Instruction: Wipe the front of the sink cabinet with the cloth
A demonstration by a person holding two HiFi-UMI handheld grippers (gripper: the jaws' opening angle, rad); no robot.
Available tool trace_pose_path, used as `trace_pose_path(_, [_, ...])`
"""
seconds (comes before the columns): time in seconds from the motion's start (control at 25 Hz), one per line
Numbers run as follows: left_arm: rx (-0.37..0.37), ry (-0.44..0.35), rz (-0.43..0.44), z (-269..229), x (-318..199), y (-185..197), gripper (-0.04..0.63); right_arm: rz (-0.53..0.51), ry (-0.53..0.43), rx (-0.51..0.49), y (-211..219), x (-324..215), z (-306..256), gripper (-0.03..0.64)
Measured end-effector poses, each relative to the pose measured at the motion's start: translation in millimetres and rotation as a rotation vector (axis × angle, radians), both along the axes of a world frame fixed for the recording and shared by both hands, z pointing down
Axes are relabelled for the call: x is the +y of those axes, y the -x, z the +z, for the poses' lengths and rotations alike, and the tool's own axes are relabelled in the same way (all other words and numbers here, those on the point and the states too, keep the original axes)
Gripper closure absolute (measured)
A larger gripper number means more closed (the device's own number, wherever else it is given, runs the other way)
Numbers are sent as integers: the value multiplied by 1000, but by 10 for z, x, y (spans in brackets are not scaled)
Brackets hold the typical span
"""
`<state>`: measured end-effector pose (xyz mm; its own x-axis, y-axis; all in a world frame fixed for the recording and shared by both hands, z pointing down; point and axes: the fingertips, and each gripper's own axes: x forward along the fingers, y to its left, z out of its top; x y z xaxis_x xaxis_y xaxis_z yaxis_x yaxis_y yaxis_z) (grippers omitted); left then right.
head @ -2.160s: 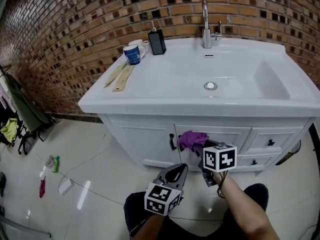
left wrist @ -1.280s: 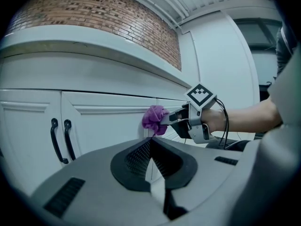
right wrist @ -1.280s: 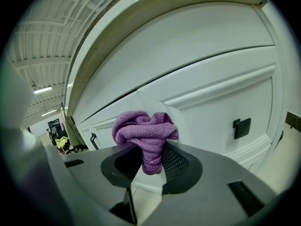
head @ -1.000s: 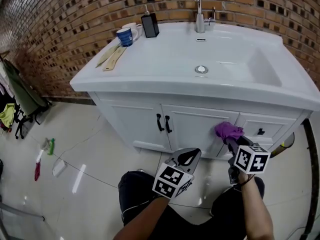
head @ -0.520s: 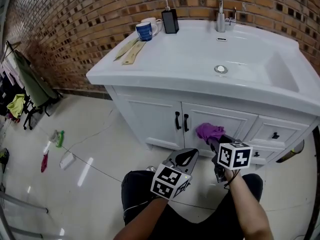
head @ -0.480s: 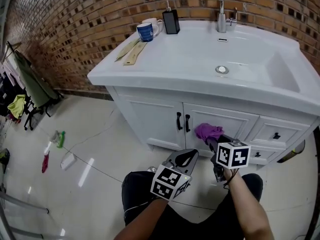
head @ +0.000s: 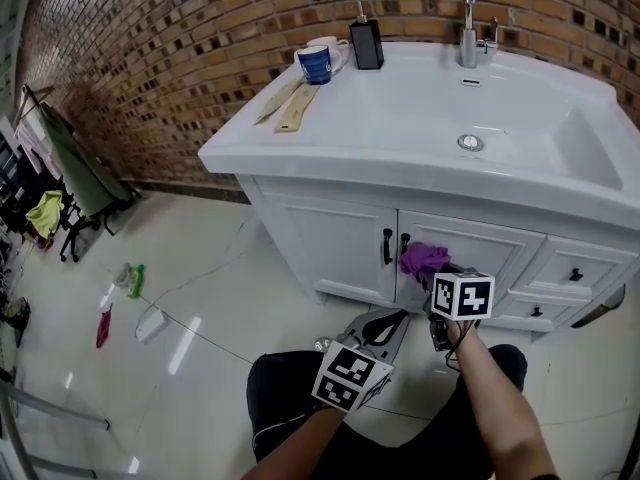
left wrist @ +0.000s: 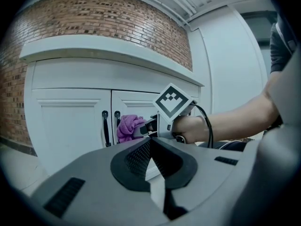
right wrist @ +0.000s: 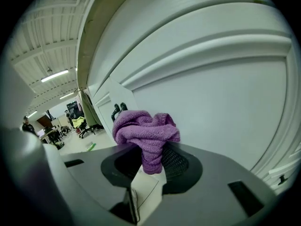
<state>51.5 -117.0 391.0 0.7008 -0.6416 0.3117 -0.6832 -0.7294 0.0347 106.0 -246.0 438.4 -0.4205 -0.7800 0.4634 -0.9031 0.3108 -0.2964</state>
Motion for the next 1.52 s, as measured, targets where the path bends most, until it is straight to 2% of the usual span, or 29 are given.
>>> trace_pose_path(0.2, [-6,2,11,13,3,-7,592,25,-13,8,-133,21,24,502])
trace_pose_path(0.64, [10,5,119,38,160,-661,592,179,-3,32,-1208,309,66,502])
trace_pose_path(1.12, [55,-1,169,-4,241,-1161,592,314,10,64,-2108,709,21,502])
trace_pose_path(1.32, [87,9,134,13,148,-1077,592,287,24,69,-2021,811,38,502])
trace_pose_path(1.52, [83,12,69,12,48,-742,592,131,39,104,-1363,743,146,502])
